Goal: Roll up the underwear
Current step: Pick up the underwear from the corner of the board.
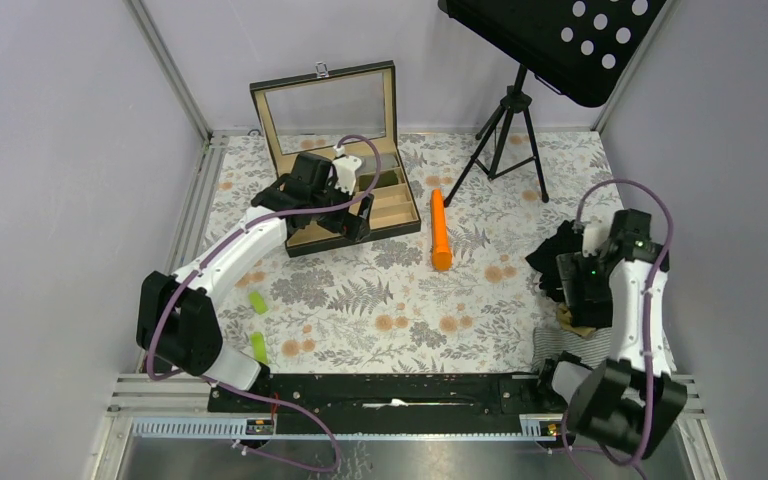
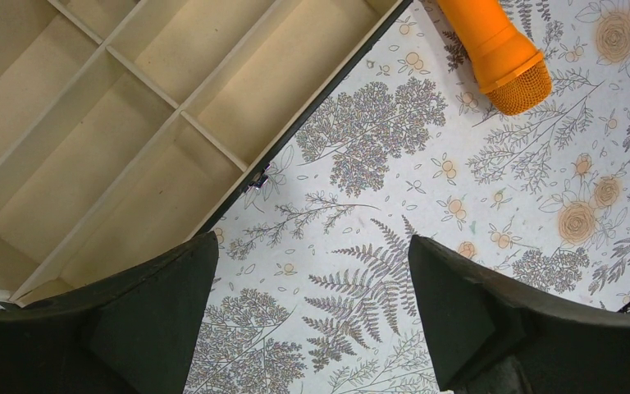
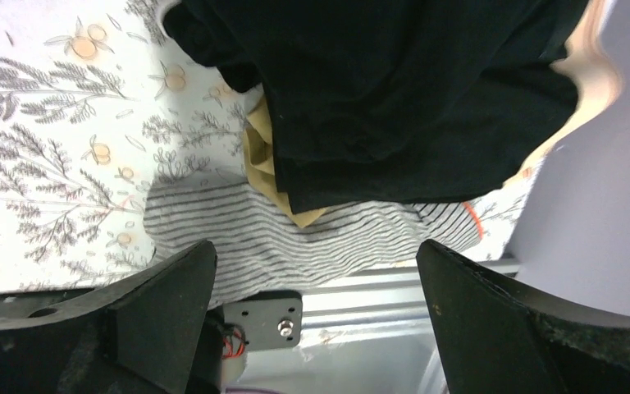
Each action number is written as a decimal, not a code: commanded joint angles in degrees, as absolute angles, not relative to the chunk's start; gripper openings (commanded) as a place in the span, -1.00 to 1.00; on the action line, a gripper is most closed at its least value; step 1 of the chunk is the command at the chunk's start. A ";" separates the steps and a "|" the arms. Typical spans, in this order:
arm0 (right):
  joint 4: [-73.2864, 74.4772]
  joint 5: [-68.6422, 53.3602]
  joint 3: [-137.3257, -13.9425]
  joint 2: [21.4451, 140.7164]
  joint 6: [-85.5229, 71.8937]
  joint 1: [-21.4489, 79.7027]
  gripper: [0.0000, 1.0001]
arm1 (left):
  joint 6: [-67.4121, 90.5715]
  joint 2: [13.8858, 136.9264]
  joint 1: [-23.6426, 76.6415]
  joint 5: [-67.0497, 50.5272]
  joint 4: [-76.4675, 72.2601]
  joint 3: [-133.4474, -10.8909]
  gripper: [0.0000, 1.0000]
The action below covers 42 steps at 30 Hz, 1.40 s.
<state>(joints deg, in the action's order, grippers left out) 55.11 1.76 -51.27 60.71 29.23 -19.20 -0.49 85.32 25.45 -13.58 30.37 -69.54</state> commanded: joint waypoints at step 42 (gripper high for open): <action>47.52 4.26 -49.66 80.69 59.34 -49.48 0.35 | -4.01 88.85 26.02 -22.89 33.84 -74.69 0.89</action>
<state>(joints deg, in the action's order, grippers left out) 50.46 2.59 -50.96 79.88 58.33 -49.25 -3.49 89.49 25.82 -20.43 34.37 -72.40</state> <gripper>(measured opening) 0.699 0.948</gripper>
